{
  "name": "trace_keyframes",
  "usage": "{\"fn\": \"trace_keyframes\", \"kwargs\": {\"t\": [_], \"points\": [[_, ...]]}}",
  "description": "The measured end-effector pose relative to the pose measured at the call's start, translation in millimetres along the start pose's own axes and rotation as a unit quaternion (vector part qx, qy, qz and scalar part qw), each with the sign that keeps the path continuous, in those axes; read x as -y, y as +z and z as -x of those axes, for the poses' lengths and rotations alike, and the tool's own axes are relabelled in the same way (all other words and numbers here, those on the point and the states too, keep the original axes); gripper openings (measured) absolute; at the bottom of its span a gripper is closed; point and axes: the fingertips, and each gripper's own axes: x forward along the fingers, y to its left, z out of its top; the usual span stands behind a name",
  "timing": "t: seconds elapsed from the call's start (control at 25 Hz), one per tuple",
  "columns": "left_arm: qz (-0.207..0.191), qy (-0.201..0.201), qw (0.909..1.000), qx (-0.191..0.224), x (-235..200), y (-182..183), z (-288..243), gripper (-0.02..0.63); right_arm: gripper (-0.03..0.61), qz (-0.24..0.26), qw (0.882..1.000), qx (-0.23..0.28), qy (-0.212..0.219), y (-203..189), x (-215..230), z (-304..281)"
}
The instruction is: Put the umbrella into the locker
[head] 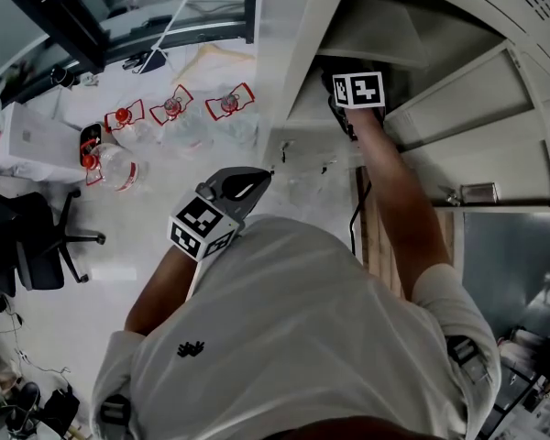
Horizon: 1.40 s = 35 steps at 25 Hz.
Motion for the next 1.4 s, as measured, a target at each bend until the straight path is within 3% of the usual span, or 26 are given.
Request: {"fn": "trace_keyframes", "kwargs": {"t": [0.84, 1.4], "points": [[0.004, -0.004, 0.9999, -0.015, 8.6, -4.9, -6.3, 0.055, 0.259, 0.008, 1.000, 0.001, 0.017, -3.9, 3.3, 5.2], [-0.004, -0.023, 0.9995, -0.020, 59.0, -7.9, -20.5, 0.055, 0.259, 0.005, 0.999, 0.037, 0.016, -22.0, 2.6, 61.0]]}}
